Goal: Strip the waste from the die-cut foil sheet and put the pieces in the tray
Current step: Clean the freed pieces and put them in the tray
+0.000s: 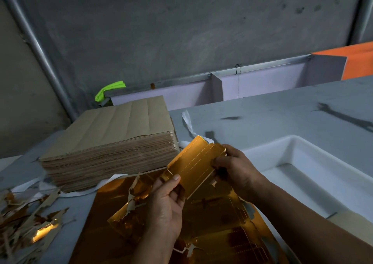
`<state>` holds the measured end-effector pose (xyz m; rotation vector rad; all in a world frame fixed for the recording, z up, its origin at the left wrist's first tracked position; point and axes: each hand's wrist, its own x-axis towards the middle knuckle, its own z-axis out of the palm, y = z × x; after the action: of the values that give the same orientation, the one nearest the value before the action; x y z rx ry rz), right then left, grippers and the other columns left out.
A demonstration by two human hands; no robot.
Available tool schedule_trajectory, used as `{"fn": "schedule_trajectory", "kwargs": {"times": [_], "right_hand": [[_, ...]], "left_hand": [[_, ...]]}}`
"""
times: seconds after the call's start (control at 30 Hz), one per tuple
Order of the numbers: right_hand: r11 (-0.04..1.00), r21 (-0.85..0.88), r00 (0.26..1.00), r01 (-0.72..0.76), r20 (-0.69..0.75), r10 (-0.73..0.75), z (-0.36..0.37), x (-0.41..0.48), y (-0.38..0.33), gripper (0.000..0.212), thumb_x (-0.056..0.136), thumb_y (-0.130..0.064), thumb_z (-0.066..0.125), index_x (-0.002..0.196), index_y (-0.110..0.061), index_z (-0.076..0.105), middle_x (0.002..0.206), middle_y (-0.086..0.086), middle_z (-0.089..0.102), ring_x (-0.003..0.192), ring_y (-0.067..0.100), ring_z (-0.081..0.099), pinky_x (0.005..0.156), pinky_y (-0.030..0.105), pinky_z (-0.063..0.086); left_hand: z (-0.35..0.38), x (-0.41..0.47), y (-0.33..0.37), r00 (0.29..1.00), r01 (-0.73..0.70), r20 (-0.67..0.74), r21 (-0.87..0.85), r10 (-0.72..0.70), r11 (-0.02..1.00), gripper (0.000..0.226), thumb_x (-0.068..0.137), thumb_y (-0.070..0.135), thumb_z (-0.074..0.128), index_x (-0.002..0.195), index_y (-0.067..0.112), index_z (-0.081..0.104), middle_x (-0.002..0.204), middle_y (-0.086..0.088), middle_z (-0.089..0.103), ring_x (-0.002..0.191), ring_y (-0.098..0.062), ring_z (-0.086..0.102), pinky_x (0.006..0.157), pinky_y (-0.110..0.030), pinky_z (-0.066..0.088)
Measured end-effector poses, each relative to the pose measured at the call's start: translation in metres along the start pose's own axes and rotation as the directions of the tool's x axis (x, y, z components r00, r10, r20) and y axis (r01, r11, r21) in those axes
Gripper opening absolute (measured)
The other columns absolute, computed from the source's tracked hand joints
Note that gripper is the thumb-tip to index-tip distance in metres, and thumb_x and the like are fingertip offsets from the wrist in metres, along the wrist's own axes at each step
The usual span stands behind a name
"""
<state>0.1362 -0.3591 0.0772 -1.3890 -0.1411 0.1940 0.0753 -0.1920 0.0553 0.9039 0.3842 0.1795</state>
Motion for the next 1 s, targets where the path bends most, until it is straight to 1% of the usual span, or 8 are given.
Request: {"fn": "schedule_trajectory", "kwargs": {"times": [0.2, 0.33, 0.47, 0.6, 0.77, 0.87, 0.93, 1.0], "right_hand": [[0.994, 0.111, 0.999, -0.023, -0.025, 0.026, -0.001, -0.002, -0.004, 0.012, 0.085, 0.005, 0.052, 0.095, -0.002, 0.055, 0.064, 0.012, 0.052, 0.051, 0.019, 0.055, 0.048, 0.029, 0.044], [0.988, 0.150, 0.998, -0.024, -0.045, 0.031, 0.000, -0.003, -0.005, 0.011, 0.084, 0.005, 0.049, 0.090, -0.004, 0.052, 0.063, 0.010, 0.049, 0.049, 0.017, 0.051, 0.044, 0.027, 0.040], [0.990, 0.137, 0.996, -0.037, -0.073, 0.047, 0.000, -0.002, -0.006, 0.011, 0.083, 0.004, 0.050, 0.089, -0.005, 0.050, 0.063, 0.011, 0.049, 0.050, 0.018, 0.050, 0.045, 0.028, 0.038], [0.991, 0.125, 0.994, -0.049, -0.094, 0.061, -0.002, -0.001, -0.005, 0.009, 0.082, 0.002, 0.049, 0.087, -0.006, 0.049, 0.060, 0.009, 0.048, 0.050, 0.017, 0.048, 0.047, 0.028, 0.037], [0.994, 0.103, 0.990, -0.046, -0.128, 0.059, -0.001, -0.001, -0.005, 0.013, 0.082, 0.003, 0.051, 0.092, -0.006, 0.053, 0.060, 0.008, 0.051, 0.048, 0.017, 0.050, 0.048, 0.027, 0.037], [0.999, -0.053, 0.992, -0.007, -0.125, 0.000, 0.002, -0.003, -0.003, 0.022, 0.087, 0.001, 0.055, 0.105, -0.010, 0.057, 0.079, 0.013, 0.057, 0.067, 0.025, 0.058, 0.060, 0.036, 0.047], [0.955, -0.282, 0.991, 0.089, -0.067, -0.112, 0.004, -0.007, -0.001, 0.026, 0.088, -0.003, 0.059, 0.106, -0.022, 0.056, 0.088, 0.008, 0.060, 0.077, 0.025, 0.062, 0.064, 0.033, 0.052], [0.767, -0.596, 0.968, 0.237, 0.074, -0.241, 0.006, -0.011, 0.001, 0.027, 0.084, -0.009, 0.061, 0.100, -0.030, 0.053, 0.082, -0.001, 0.059, 0.076, 0.017, 0.060, 0.064, 0.029, 0.049]], "left_hand": [[-0.003, -0.007, 0.010, 0.976, -0.194, 0.121, 0.087, 0.183, 0.977, 0.051, 0.065, 0.007, 0.068, 0.106, 0.037, 0.072, 0.106, -0.003, 0.073, 0.096, -0.021, 0.068, 0.072, -0.030, 0.051], [-0.005, -0.011, 0.009, 0.939, -0.325, 0.190, 0.210, 0.287, 0.922, 0.047, 0.071, 0.001, 0.069, 0.104, 0.034, 0.071, 0.104, -0.002, 0.074, 0.093, -0.019, 0.071, 0.071, -0.028, 0.054], [-0.008, -0.009, 0.007, 0.917, -0.390, 0.208, 0.279, 0.342, 0.877, 0.051, 0.076, -0.004, 0.068, 0.116, 0.029, 0.063, 0.106, -0.004, 0.074, 0.100, -0.023, 0.070, 0.078, -0.037, 0.055], [-0.009, -0.009, 0.006, 0.905, -0.415, 0.230, 0.288, 0.358, 0.863, 0.044, 0.075, 0.000, 0.068, 0.114, 0.022, 0.065, 0.103, -0.004, 0.074, 0.098, -0.022, 0.071, 0.068, -0.026, 0.058], [-0.009, -0.007, 0.010, 0.945, -0.294, 0.206, 0.196, 0.254, 0.935, 0.037, 0.071, 0.016, 0.066, 0.107, 0.023, 0.070, 0.102, -0.007, 0.073, 0.092, -0.023, 0.072, 0.067, -0.026, 0.057], [-0.011, -0.001, 0.009, 0.975, -0.202, 0.154, 0.327, 0.159, 0.923, 0.026, 0.077, 0.014, 0.067, 0.100, 0.025, 0.071, 0.101, -0.005, 0.073, 0.090, -0.022, 0.072, 0.070, -0.030, 0.056], [-0.016, 0.006, 0.006, 0.993, -0.120, 0.073, 0.482, 0.097, 0.868, 0.027, 0.087, 0.006, 0.062, 0.107, 0.024, 0.064, 0.108, -0.004, 0.068, 0.098, -0.022, 0.067, 0.082, -0.034, 0.052], [-0.022, 0.013, 0.001, 0.999, -0.033, -0.002, 0.575, 0.042, 0.818, 0.033, 0.090, 0.002, 0.060, 0.115, 0.024, 0.057, 0.110, -0.001, 0.063, 0.100, -0.017, 0.061, 0.084, -0.031, 0.047]]}}
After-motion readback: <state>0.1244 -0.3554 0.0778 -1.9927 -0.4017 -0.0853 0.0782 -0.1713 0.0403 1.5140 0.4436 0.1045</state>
